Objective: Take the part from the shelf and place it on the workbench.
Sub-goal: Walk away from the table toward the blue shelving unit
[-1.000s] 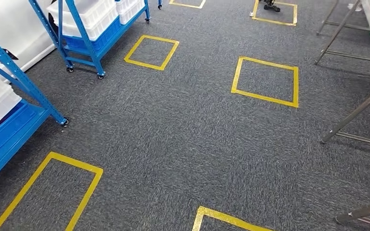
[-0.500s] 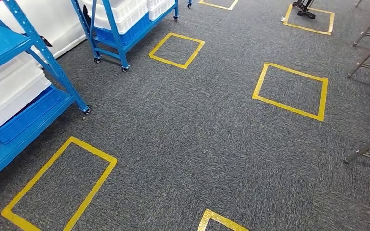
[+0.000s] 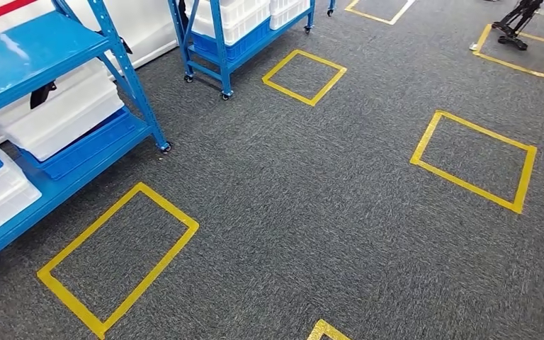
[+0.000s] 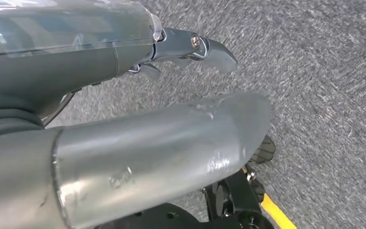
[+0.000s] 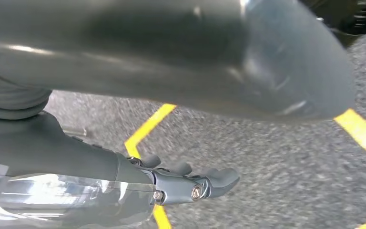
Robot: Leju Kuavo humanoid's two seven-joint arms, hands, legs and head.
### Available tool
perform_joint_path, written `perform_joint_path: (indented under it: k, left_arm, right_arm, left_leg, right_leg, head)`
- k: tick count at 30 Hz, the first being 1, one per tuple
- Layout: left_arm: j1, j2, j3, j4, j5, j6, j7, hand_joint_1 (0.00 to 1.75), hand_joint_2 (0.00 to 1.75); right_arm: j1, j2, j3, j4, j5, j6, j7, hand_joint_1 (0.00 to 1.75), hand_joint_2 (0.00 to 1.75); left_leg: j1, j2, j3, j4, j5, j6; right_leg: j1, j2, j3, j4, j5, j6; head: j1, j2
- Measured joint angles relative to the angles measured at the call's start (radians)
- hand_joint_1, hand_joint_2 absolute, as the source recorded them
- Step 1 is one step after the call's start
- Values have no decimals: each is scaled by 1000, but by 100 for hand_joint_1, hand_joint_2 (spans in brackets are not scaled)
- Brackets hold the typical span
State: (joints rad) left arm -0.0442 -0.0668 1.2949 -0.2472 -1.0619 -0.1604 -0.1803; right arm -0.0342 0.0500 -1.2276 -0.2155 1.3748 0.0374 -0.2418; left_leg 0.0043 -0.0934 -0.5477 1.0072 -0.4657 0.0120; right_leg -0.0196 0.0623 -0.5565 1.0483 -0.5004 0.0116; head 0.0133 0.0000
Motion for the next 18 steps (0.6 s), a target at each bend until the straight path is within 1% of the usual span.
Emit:
perform_joint_path:
  k: [1,2,3,4,5,6,7,8,9,10,11,12,13,14,15,16,17,18]
  left_arm:
    - [0,0,0,0,0,-1,-1,0,0]
    - [0,0,1,0,0,-1,-1,0,0]
    - [1,0,1,0,0,-1,-2,0,0]
    - [3,0,2,0,0,-1,-2,0,0]
    - [3,0,3,0,-1,-1,-2,0,0]
    - [2,0,4,0,-2,-2,-2,0,0]
    - [1,0,4,0,-3,-2,-2,0,0]
    - [-1,0,4,0,-5,-2,-2,0,0]
    - [-2,0,4,0,-6,-1,-2,0,0]
    - [-1,0,4,0,-8,-1,-2,0,0]
    - [0,0,4,0,-8,-1,-2,0,0]
    - [2,0,4,0,-9,0,-2,0,0]
    - [2,0,4,0,-10,0,-2,0,0]
    - [1,0,4,0,-10,0,-2,0,0]
    - [0,1,4,0,-10,0,-2,0,0]
    - [-1,1,4,0,-11,1,-2,0,0]
    - [-1,1,4,0,-11,1,-2,0,0]
    - [0,1,4,0,-11,1,-3,0,0]
  right_arm:
    - [0,0,-1,0,0,0,0,0,0]
    - [-1,0,-2,0,0,0,1,0,0]
    - [-2,1,-3,0,0,0,1,0,0]
    - [-3,1,-4,0,0,0,1,0,0]
    - [-3,2,-6,0,0,0,1,0,0]
    - [-1,3,-6,0,0,0,1,0,0]
    - [0,3,-7,0,0,0,1,0,0]
    - [2,3,-8,0,0,0,1,0,0]
    - [3,3,-8,0,0,0,1,0,0]
    - [3,3,-8,0,1,0,1,0,0]
    - [2,3,-8,0,1,0,1,0,0]
    - [1,3,-8,0,1,0,1,0,0]
    - [0,3,-8,0,2,0,1,0,0]
    - [0,3,-8,0,2,0,1,0,0]
    - [0,3,-8,0,2,0,0,0,0]
    - [-2,3,-8,0,3,0,0,0,0]
    - [-4,3,-8,0,3,0,0,0,0]
    - [-7,3,-8,0,3,0,0,0,0]
  left_leg:
    - [0,-9,-5,2,0,-6]
    - [-1,-18,-8,2,1,-13]
    - [0,-25,-10,0,2,-19]
    - [1,-16,-14,6,-2,-24]
    - [1,5,-22,25,-16,-28]
    - [1,32,-40,65,-40,-32]
    - [1,60,-68,124,-73,-35]
    - [3,74,-101,193,-106,-39]
    - [4,80,-129,252,-129,-42]
    - [6,83,-143,283,-133,-43]
    - [6,86,-137,273,-118,-44]
    - [6,92,-111,224,-87,-42]
    - [5,108,-72,151,-52,-39]
    - [1,126,-36,83,-27,-33]
    - [-3,140,-12,34,-12,-26]
    - [-6,149,0,9,-7,-20]
    - [-10,144,-1,4,-9,-14]
    - [-9,134,-1,0,-7,-8]
  right_leg:
    - [1,10,5,-15,0,-4]
    - [3,4,5,-17,0,-8]
    - [2,-8,6,-20,2,-15]
    - [2,-19,8,-25,4,-22]
    - [1,-31,11,-30,7,-30]
    - [0,-44,13,-34,8,-37]
    - [2,-57,14,-35,7,-41]
    - [5,-71,14,-35,6,-45]
    - [7,-85,14,-34,5,-47]
    - [9,-98,14,-34,3,-47]
    - [10,-109,16,-33,2,-47]
    - [10,-120,18,-33,0,-46]
    - [11,-130,22,-32,-3,-43]
    - [13,-140,26,-31,-6,-39]
    - [15,-149,29,-31,-9,-35]
    - [17,-156,31,-30,-11,-30]
    - [17,-164,33,-31,-13,-25]
    - [17,-171,37,-32,-14,-20]
  head:
    - [0,0]
    - [0,0]
    - [0,0]
    - [-1,0]
    - [-3,0]
    - [-6,0]
    - [-9,0]
    - [-11,0]
    - [-11,0]
    - [-11,0]
    - [-11,0]
    - [-11,0]
    - [-12,0]
    - [-11,0]
    - [-10,0]
    - [-10,0]
    - [-9,0]
    - [-8,0]
